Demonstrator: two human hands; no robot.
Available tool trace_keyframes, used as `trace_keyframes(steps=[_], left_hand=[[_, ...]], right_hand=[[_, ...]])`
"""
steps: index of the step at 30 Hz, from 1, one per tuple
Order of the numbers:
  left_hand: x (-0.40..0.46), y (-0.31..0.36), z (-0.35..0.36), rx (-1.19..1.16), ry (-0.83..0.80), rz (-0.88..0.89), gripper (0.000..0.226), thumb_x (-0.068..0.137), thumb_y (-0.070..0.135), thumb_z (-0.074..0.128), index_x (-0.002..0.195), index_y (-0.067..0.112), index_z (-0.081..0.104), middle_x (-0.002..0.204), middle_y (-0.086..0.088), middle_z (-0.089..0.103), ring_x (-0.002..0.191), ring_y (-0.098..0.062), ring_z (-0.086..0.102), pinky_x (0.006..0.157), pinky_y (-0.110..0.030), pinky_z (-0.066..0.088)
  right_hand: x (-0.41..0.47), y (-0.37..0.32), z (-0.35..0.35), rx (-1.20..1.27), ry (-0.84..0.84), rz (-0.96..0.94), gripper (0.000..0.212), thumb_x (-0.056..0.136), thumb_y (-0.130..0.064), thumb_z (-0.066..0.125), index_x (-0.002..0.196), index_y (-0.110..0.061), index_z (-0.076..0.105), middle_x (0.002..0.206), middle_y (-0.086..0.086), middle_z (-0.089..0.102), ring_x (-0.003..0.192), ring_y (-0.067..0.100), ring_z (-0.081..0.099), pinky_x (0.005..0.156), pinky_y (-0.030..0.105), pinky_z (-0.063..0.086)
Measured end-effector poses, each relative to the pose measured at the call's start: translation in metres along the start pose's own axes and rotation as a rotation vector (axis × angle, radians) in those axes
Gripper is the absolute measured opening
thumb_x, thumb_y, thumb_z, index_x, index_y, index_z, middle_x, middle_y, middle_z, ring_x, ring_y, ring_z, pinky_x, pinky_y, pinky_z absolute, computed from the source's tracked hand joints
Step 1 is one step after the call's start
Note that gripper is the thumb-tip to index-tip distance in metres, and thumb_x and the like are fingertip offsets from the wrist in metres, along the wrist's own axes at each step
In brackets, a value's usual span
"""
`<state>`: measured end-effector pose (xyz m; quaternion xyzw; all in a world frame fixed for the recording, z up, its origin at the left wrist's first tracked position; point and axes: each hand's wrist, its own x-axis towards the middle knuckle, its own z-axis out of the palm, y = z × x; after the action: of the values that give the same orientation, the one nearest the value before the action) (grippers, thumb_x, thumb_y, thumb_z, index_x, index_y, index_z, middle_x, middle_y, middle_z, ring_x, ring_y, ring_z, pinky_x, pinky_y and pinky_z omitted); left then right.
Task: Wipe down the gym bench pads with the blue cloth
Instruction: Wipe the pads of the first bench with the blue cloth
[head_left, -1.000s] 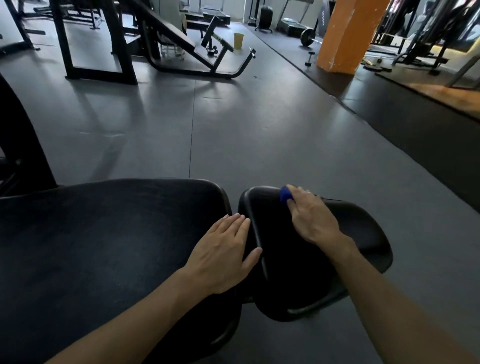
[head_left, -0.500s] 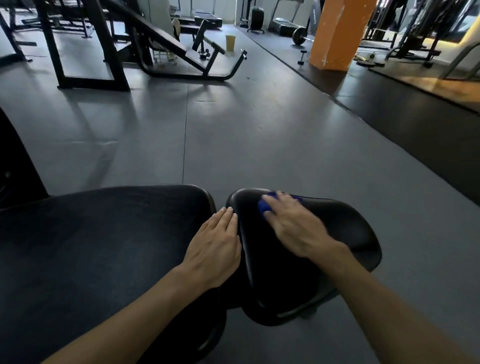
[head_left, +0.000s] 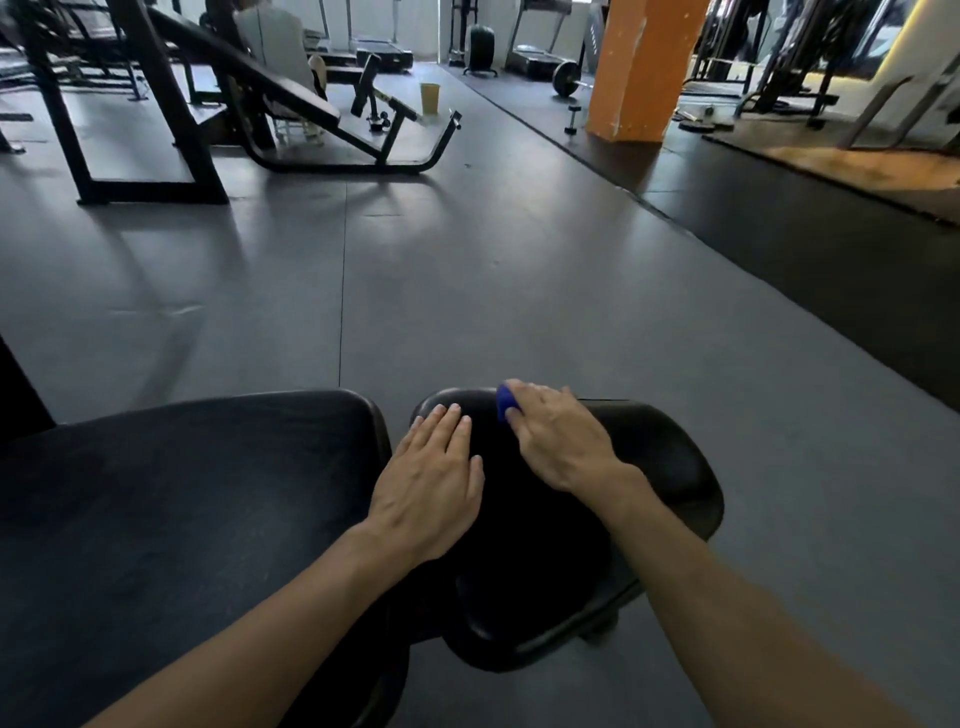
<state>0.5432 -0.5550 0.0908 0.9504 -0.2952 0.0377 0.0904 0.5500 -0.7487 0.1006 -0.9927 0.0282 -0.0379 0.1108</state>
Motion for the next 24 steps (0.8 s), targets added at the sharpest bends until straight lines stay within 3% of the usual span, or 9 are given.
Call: trace_keyframes(steps=[3,5,11,13,16,21,24], left_hand=[[0.005,0.003,0.007,-0.046,-0.028,-0.017,0.090,0.086,0.054,-0.008,0.162,0.012,0.015,0.171,-0.006,0.009,0.158,-0.017,-0.001,0.129,-0.036,0.001],[0.006,0.005,0.008,-0.056,-0.025,-0.024,0.088,0.087,0.056,-0.006,0.163,0.014,0.013,0.171,-0.005,0.006,0.158,-0.017,-0.006,0.129,-0.038,0.001],[0.011,0.012,-0.001,-0.070,-0.084,-0.001,0.081,0.090,0.061,-0.001,0.164,0.028,0.005,0.171,0.005,-0.006,0.156,-0.017,-0.018,0.127,-0.040,-0.010],[0.018,0.021,-0.003,-0.099,-0.109,-0.008,0.077,0.092,0.064,0.004,0.163,0.035,0.007,0.171,0.007,-0.006,0.156,-0.019,-0.017,0.126,-0.041,-0.012],[0.025,0.039,0.002,-0.057,-0.100,0.025,0.085,0.085,0.071,-0.005,0.162,0.039,0.009,0.171,0.008,-0.004,0.157,-0.020,-0.014,0.126,-0.042,-0.012],[0.023,0.040,0.008,0.003,-0.056,0.032,0.084,0.086,0.068,-0.007,0.162,0.038,0.008,0.171,0.007,0.001,0.158,-0.018,-0.009,0.128,-0.043,-0.005],[0.022,0.041,0.007,-0.002,-0.044,0.031,0.081,0.088,0.067,-0.003,0.162,0.038,0.012,0.171,0.007,0.004,0.158,-0.018,-0.006,0.128,-0.042,-0.003]], right_hand=[[0.002,-0.008,0.000,0.022,-0.029,-0.116,0.050,0.107,-0.041,0.031,0.155,-0.027,0.030,0.159,0.004,0.038,0.147,0.019,0.032,0.124,0.040,0.013],[-0.004,0.022,-0.014,0.066,-0.061,-0.118,0.047,0.107,-0.039,0.034,0.153,-0.031,0.032,0.157,-0.005,0.040,0.146,0.012,0.034,0.125,0.039,0.009],[-0.035,0.121,-0.038,0.119,-0.023,0.139,0.039,0.105,-0.038,0.038,0.144,-0.036,0.042,0.148,-0.002,0.052,0.136,0.021,0.045,0.122,0.045,0.017],[-0.026,0.118,-0.035,0.132,-0.039,0.176,0.037,0.103,-0.042,0.036,0.138,-0.035,0.045,0.141,0.003,0.057,0.131,0.027,0.051,0.118,0.047,0.027],[-0.009,0.094,-0.026,0.092,-0.045,0.137,0.044,0.098,-0.051,0.028,0.134,-0.033,0.046,0.132,0.007,0.063,0.121,0.032,0.057,0.108,0.046,0.040],[-0.028,0.061,-0.020,0.105,-0.009,-0.077,0.046,0.105,-0.038,0.038,0.151,-0.032,0.035,0.152,0.003,0.046,0.143,0.023,0.038,0.123,0.042,0.020],[-0.053,0.081,-0.025,0.192,0.071,-0.077,0.047,0.102,-0.025,0.054,0.148,-0.025,0.045,0.153,0.002,0.047,0.145,0.020,0.037,0.123,0.039,0.023]])
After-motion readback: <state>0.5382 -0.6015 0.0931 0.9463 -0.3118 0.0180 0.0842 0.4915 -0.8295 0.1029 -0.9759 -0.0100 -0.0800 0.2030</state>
